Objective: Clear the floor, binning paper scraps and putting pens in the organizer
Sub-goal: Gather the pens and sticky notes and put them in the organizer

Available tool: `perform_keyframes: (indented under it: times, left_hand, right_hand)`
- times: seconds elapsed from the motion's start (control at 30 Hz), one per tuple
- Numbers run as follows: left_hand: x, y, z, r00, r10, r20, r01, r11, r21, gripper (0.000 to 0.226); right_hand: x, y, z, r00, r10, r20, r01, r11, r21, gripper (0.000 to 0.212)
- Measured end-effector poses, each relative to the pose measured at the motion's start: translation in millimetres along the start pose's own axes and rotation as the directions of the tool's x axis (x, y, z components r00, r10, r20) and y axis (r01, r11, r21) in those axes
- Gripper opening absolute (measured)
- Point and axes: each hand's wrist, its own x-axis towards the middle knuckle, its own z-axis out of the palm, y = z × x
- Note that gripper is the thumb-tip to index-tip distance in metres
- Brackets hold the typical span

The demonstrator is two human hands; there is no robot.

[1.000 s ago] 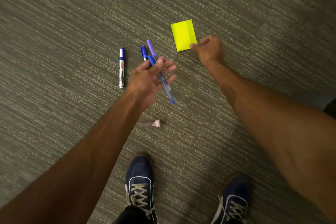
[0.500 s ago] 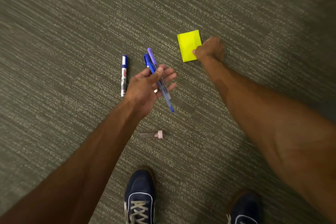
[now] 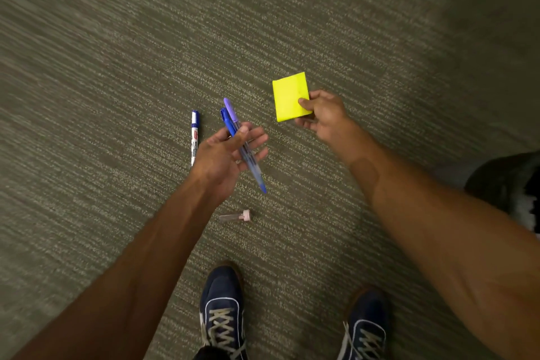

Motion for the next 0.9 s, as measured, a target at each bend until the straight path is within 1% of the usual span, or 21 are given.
perform_keyframes:
  times: [0.13, 0.27, 0.37, 0.43, 0.53, 0.6, 0.63, 0.67, 0.73, 0.83, 0.9]
  left_hand:
    - [-54, 25, 29, 1.0, 0.011, 0.018, -0.012, 0.999, 0.045, 0.032]
    - [-118, 53, 67, 0.999, 0.018, 0.041, -0.023, 0.994, 0.111, 0.03]
    - [-169, 75, 102, 0.998, 0.014, 0.061, -0.024, 0.986, 0.163, 0.026]
    - [-206, 88, 126, 0.997, 0.014, 0.08, -0.029, 0.981, 0.19, 0.02]
    - [-262, 109, 166, 0.991, 0.026, 0.129, -0.054, 0.974, 0.22, 0.014]
    - [-297, 121, 193, 0.989, 0.048, 0.139, -0.079, 0.97, 0.228, 0.017]
    - [-314, 126, 207, 0.988, 0.058, 0.146, -0.09, 0.97, 0.228, 0.019]
    - [-332, 131, 221, 0.985, 0.064, 0.159, -0.1, 0.968, 0.228, 0.02]
    - [-367, 139, 247, 0.979, 0.072, 0.189, -0.116, 0.965, 0.236, 0.019]
    - [-418, 145, 283, 0.971, 0.062, 0.23, -0.12, 0.961, 0.249, 0.018]
    - [-448, 146, 305, 0.97, 0.042, 0.24, -0.105, 0.96, 0.258, 0.019]
  right_hand:
    - [-81, -32, -19, 0.999, -0.01, 0.04, 0.006, 0.994, 0.106, 0.013]
    - [-174, -74, -40, 0.997, -0.059, 0.046, 0.05, 0.982, 0.182, 0.015]
    - [-247, -110, -57, 0.993, -0.112, 0.031, 0.104, 0.974, 0.2, 0.021]
    - [-296, -134, -68, 0.987, -0.157, 0.032, 0.147, 0.967, 0.207, 0.031]
    - [-369, -170, -90, 0.982, -0.184, 0.043, 0.169, 0.957, 0.237, 0.058]
    - [-417, -193, -108, 0.98, -0.188, 0.062, 0.163, 0.945, 0.283, 0.075]
    - [-439, -204, -118, 0.977, -0.2, 0.074, 0.168, 0.935, 0.311, 0.079]
    - [-462, -214, -129, 0.972, -0.222, 0.078, 0.184, 0.925, 0.331, 0.081]
    - [-506, -234, -152, 0.958, -0.281, 0.057, 0.247, 0.911, 0.331, 0.076]
    - [-568, -257, -184, 0.934, -0.355, -0.045, 0.351, 0.886, 0.302, 0.063]
    - [-606, -267, -206, 0.92, -0.378, -0.105, 0.392, 0.871, 0.297, 0.057]
